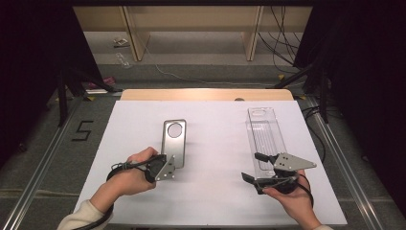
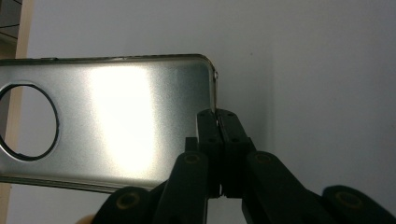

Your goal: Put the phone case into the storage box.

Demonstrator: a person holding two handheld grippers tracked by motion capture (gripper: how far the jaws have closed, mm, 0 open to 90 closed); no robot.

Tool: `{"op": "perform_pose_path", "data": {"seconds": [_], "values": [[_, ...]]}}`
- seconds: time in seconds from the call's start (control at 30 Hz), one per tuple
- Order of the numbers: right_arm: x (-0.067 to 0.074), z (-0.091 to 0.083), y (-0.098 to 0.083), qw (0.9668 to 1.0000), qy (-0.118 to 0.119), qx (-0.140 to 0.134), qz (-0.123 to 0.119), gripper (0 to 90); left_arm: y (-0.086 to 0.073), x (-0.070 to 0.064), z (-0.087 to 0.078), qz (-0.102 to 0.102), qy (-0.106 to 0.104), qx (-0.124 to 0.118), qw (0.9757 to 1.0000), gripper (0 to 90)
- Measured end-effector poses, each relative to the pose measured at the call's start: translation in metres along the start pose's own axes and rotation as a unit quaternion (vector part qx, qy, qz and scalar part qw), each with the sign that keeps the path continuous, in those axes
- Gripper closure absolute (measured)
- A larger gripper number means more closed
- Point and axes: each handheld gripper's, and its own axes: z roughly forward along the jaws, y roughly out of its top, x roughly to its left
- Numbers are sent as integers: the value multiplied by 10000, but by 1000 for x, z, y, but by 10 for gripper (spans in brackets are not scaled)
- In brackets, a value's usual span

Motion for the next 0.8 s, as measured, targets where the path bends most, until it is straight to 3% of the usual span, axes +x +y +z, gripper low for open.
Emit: {"op": "perform_pose_path", "data": {"seconds": [0.8], "values": [[1,3,3,9998,-71,-141,87,159,13,-5,0,245,2,-46,9997,884]]}}
